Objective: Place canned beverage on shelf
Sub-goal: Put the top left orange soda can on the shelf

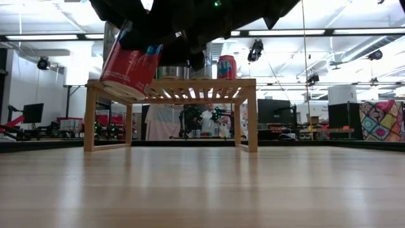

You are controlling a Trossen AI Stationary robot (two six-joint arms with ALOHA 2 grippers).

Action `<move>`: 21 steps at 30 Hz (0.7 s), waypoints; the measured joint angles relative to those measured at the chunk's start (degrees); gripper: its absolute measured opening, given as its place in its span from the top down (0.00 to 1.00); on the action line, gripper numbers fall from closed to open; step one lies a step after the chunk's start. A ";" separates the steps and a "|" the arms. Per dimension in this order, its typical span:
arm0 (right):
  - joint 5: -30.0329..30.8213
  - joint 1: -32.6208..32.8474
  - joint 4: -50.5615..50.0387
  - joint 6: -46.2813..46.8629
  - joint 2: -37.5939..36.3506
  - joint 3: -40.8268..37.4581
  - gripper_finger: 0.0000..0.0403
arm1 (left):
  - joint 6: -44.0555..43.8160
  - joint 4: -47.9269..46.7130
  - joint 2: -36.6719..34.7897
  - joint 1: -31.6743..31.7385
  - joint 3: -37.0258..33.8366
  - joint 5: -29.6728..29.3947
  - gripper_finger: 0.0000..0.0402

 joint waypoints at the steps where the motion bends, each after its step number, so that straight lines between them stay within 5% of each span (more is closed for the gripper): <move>1: 0.09 0.00 0.00 -0.33 0.00 0.00 0.31 | -0.89 -0.29 0.00 0.00 0.05 0.18 0.16; 8: 0.43 -0.02 -1.27 -0.08 -0.06 0.08 0.31 | -2.51 -1.93 -0.18 0.24 0.09 -0.28 0.08; 21: 1.84 -0.10 -12.07 1.65 -3.30 -0.07 0.31 | -0.61 -2.47 -7.35 -0.28 0.27 0.02 0.07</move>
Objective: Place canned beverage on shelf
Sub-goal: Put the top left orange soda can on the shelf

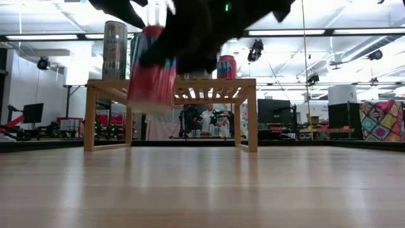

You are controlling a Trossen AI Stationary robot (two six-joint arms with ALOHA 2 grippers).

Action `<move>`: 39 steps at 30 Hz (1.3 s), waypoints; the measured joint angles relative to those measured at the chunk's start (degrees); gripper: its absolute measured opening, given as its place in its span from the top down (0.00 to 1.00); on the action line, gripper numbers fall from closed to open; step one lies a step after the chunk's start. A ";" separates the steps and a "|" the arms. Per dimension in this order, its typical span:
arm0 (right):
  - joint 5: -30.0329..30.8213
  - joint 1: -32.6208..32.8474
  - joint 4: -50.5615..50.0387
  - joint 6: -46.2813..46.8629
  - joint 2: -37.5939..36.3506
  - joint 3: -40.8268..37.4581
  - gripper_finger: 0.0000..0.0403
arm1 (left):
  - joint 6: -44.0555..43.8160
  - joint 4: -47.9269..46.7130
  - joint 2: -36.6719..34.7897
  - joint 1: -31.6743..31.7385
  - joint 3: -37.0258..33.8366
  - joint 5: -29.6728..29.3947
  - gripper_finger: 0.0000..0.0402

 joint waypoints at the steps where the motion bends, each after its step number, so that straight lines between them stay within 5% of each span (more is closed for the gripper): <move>1: 0.33 -0.01 0.01 0.03 -0.54 0.11 0.31 | 0.03 -0.03 -0.45 -0.06 0.00 0.00 0.07; 14: 7.61 0.10 -18.09 1.65 -10.78 0.31 0.30 | 8.77 -0.11 -6.87 -2.24 -0.09 0.16 0.07; 26: 7.80 -0.14 -27.18 -1.95 -22.73 0.07 0.30 | 24.71 0.19 -8.12 -5.16 -0.18 4.44 0.12; 39: 10.80 -7.42 -35.72 -5.84 -29.88 0.07 0.30 | 36.03 19.15 -17.42 -5.08 -11.29 1.47 0.16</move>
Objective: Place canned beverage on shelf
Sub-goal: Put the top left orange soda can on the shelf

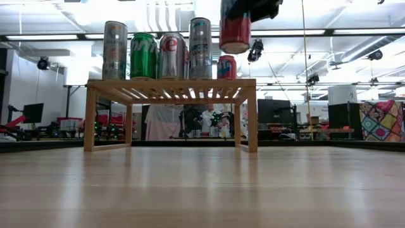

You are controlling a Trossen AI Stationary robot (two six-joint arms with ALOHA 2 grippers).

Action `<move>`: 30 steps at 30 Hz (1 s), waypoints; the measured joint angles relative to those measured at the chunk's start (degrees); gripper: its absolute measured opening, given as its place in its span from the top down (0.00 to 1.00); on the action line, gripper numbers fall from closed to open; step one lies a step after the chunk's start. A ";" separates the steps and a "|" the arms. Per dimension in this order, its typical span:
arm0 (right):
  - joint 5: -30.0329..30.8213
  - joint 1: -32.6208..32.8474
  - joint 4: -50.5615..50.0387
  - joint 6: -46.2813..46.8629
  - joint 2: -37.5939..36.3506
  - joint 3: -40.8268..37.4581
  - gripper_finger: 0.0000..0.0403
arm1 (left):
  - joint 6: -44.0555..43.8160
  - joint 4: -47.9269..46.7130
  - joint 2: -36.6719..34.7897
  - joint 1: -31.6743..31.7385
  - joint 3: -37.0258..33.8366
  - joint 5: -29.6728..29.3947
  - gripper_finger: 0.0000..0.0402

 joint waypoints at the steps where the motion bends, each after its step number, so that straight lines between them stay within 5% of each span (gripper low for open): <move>1: -0.13 -0.94 -0.43 -0.81 -0.34 0.05 0.30 | 1.18 1.99 -1.05 0.02 -0.87 -0.13 0.16; 12: -11.11 -13.63 -1.10 -7.07 -0.48 -0.32 0.30 | 10.15 9.53 -9.70 0.02 -3.21 -3.69 0.16; 30: -18.33 -23.59 10.63 -11.14 -0.44 -5.95 0.30 | 22.55 9.65 -18.52 0.05 -5.89 -10.78 0.16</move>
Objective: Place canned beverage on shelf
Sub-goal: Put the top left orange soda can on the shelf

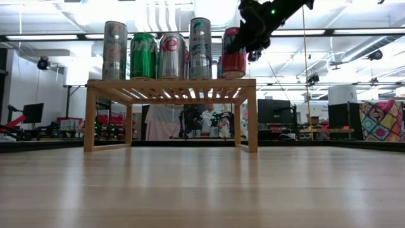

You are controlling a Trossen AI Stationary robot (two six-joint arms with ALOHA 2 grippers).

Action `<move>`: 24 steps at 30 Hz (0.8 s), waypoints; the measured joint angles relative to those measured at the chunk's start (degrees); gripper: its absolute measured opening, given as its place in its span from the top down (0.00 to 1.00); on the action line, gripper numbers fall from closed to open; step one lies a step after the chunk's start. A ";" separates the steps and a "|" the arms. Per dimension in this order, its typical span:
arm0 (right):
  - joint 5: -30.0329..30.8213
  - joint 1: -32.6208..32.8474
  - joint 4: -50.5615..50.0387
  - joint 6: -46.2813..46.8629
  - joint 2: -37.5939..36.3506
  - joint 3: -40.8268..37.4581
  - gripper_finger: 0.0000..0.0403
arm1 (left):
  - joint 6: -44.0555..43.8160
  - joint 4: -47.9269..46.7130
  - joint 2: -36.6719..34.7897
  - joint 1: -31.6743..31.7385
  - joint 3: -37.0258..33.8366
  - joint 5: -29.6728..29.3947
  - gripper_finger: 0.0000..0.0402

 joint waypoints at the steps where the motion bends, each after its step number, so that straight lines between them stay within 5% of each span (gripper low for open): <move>1: 0.00 -0.32 0.96 -0.10 0.00 -0.44 0.30 | 0.01 0.06 -0.68 0.01 -0.62 0.00 0.16; 9: -0.01 -2.83 3.79 2.66 0.65 -1.82 0.30 | 0.95 9.93 -5.36 0.14 -7.03 -0.13 0.16; 24: 0.11 -2.79 4.74 8.18 1.18 -1.82 0.30 | 15.66 28.45 -8.89 0.74 -17.27 -4.13 0.16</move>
